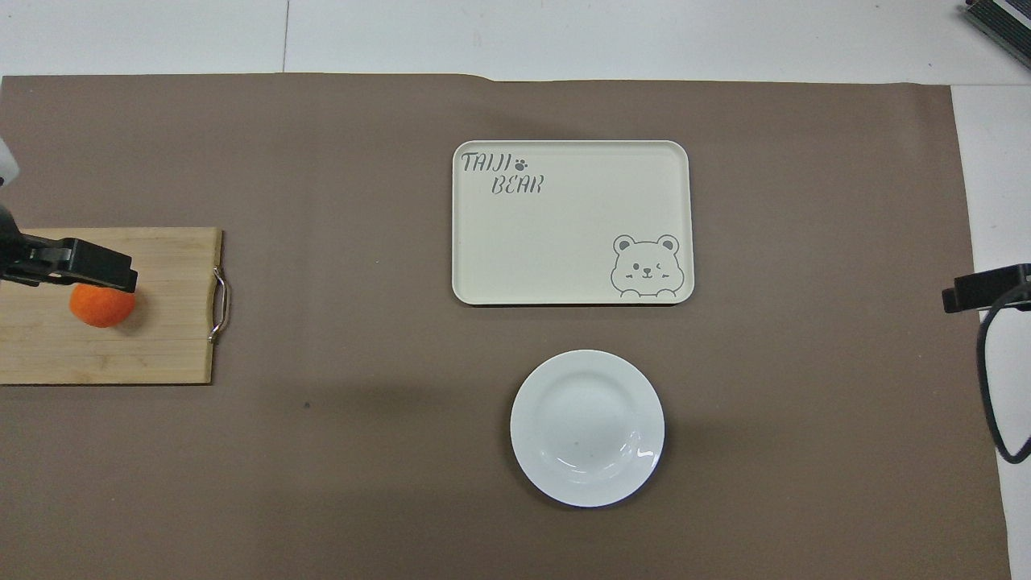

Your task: Place orange and plate with both arms

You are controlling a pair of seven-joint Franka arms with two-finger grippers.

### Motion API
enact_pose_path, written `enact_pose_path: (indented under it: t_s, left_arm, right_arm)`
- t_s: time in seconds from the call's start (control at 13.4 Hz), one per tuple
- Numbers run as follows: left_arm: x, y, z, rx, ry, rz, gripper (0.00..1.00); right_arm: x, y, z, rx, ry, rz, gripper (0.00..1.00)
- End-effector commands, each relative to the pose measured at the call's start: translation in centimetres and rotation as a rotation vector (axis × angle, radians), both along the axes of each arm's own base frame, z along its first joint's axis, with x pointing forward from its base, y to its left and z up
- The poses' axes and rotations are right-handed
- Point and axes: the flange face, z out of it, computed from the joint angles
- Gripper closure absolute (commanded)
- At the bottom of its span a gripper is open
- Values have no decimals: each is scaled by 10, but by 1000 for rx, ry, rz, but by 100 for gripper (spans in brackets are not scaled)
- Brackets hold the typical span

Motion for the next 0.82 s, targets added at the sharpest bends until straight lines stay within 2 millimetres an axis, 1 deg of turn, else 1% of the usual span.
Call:
enact_pose_path:
  t_s: [0.0, 0.07, 0.3, 0.45, 0.74]
  left_arm:
    - [-3, -2, 5, 2, -24, 6, 0]
    - [0, -2, 5, 0, -41, 8, 0]
    - [1, 1, 6, 0, -42, 13, 0]
    - [1, 6, 5, 0, -38, 19, 0]
    - [3, 7, 5, -1, -48, 19, 0]
  right_arm:
    - [-4, -2, 3, -6, 7, 18, 0]
    - [-5, -2, 3, -6, 9, 17, 0]
    - [-4, -2, 3, -6, 7, 18, 0]
    - [-4, -2, 3, -6, 7, 18, 0]
    - [-4, -2, 3, -6, 7, 19, 0]
